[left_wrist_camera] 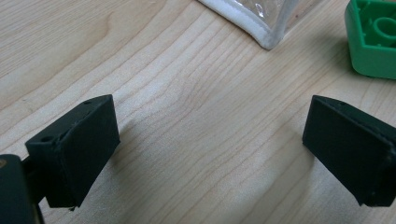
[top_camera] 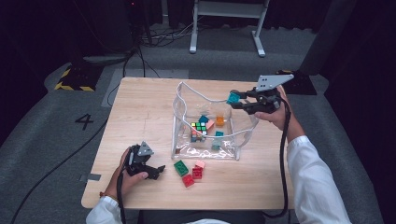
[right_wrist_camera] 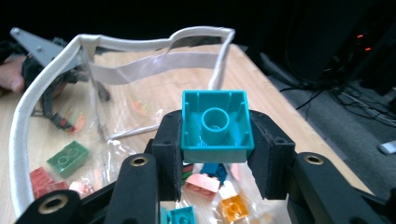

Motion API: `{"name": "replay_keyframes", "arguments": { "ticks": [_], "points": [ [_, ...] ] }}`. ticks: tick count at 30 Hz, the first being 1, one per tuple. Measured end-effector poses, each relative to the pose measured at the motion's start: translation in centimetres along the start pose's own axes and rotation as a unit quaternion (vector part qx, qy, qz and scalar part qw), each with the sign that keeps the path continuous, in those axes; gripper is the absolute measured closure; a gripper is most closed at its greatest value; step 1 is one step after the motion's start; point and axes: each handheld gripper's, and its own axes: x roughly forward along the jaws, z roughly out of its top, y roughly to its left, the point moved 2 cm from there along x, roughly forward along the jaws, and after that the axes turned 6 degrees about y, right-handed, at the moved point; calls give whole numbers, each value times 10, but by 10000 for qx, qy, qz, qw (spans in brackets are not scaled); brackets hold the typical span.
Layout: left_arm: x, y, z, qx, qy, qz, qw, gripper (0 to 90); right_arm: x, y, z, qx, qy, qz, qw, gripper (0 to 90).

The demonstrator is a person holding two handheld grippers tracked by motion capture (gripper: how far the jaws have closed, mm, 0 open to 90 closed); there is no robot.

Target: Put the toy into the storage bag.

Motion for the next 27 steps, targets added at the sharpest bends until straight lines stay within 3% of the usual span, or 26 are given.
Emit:
{"name": "replay_keyframes", "arguments": {
  "ticks": [7,12,19,23,27],
  "points": [
    [0,0,0,-11,-2,-6,10000,39,24,10,9,-248,415,254,9985,594],
    [0,0,0,2,-5,2,10000,39,38,14,13,-440,756,408,9953,594],
    [0,0,0,-8,-11,6,10000,39,59,17,8,-738,1510,538,9843,594],
    [0,0,0,-20,-20,5,10000,39,68,13,3,-647,1887,472,9788,594],
    [0,0,0,-24,-15,6,10000,39,70,9,-4,-612,2402,401,9680,594]
  ]
}}
